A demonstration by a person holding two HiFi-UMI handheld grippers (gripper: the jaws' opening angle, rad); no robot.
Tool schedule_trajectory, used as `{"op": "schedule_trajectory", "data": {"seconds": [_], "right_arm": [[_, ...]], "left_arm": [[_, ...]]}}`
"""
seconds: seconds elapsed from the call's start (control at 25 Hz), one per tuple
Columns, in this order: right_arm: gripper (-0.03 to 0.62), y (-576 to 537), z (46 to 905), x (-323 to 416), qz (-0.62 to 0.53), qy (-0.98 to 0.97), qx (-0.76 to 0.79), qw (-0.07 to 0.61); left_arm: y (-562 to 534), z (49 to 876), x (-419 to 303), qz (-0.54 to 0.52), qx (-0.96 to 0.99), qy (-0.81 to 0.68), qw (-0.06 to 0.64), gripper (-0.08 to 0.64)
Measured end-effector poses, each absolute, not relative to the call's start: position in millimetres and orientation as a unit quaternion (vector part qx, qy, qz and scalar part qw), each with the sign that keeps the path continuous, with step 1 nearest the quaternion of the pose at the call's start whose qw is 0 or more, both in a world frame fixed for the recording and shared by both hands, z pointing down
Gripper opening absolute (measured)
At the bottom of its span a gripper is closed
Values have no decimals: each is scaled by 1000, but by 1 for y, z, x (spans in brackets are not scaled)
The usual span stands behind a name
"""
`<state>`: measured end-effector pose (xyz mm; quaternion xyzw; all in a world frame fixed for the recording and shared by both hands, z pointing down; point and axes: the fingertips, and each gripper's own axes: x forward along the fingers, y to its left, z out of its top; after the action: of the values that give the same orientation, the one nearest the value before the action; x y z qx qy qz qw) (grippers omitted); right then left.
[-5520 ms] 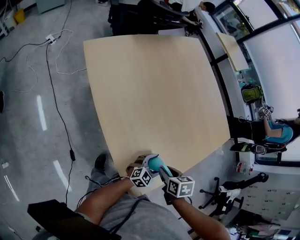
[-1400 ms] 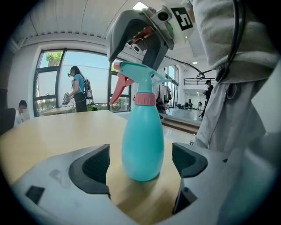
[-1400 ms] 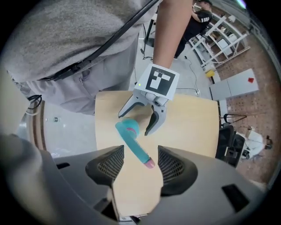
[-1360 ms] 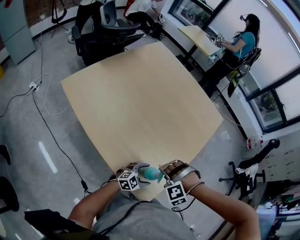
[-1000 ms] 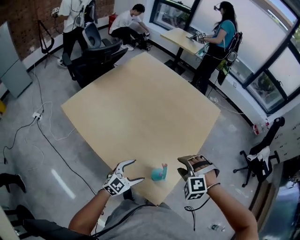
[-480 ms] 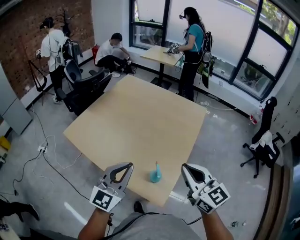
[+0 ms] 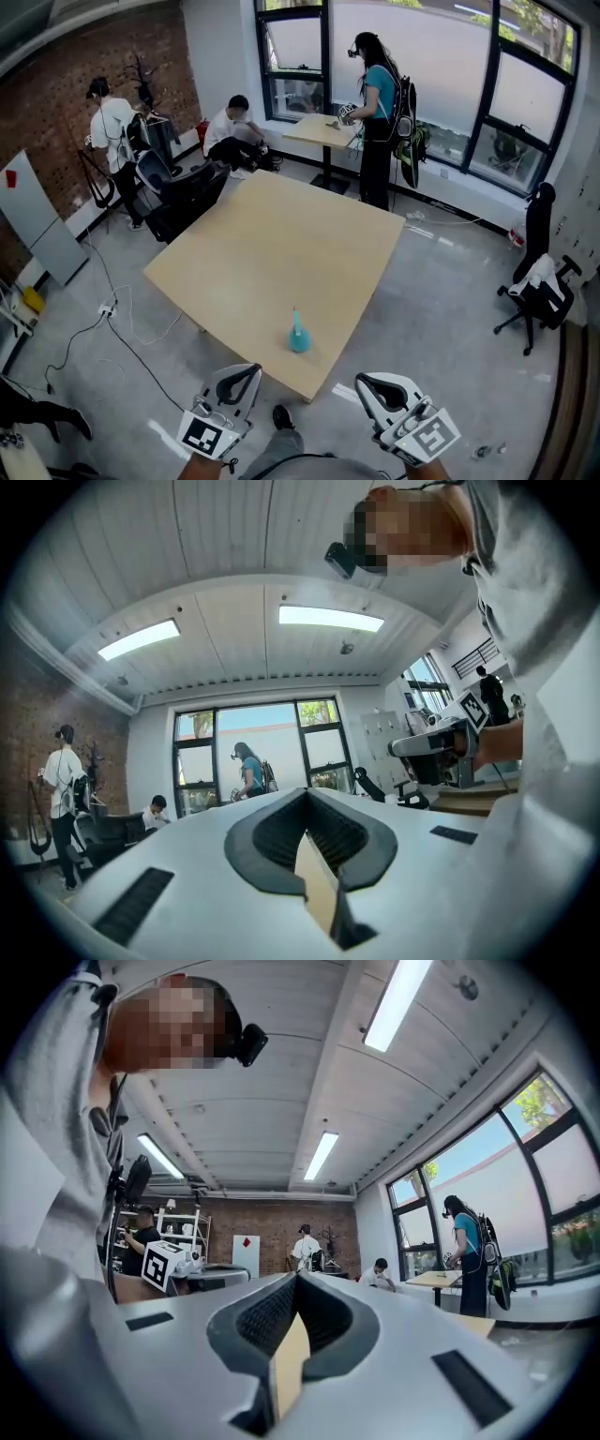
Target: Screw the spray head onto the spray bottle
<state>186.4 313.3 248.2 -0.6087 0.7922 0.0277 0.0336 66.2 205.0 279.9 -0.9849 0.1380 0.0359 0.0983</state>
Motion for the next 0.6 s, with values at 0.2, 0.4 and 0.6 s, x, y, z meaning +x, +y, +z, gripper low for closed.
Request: {"op": "schedule_trajectory", "data": {"seconds": [0.2,0.4,0.6], "right_arm": [[5,368,253,178,16,800,-599,29],[5,380,255,172,23,803,-595,28],[5,388,259,171,28,796,-604,19]], "left_arm": [[262,262,42,29,-980,163,109,5],[277,254,23,33,-976,177,120,3],[278,253,16,29,-976,175,125,5]]}}
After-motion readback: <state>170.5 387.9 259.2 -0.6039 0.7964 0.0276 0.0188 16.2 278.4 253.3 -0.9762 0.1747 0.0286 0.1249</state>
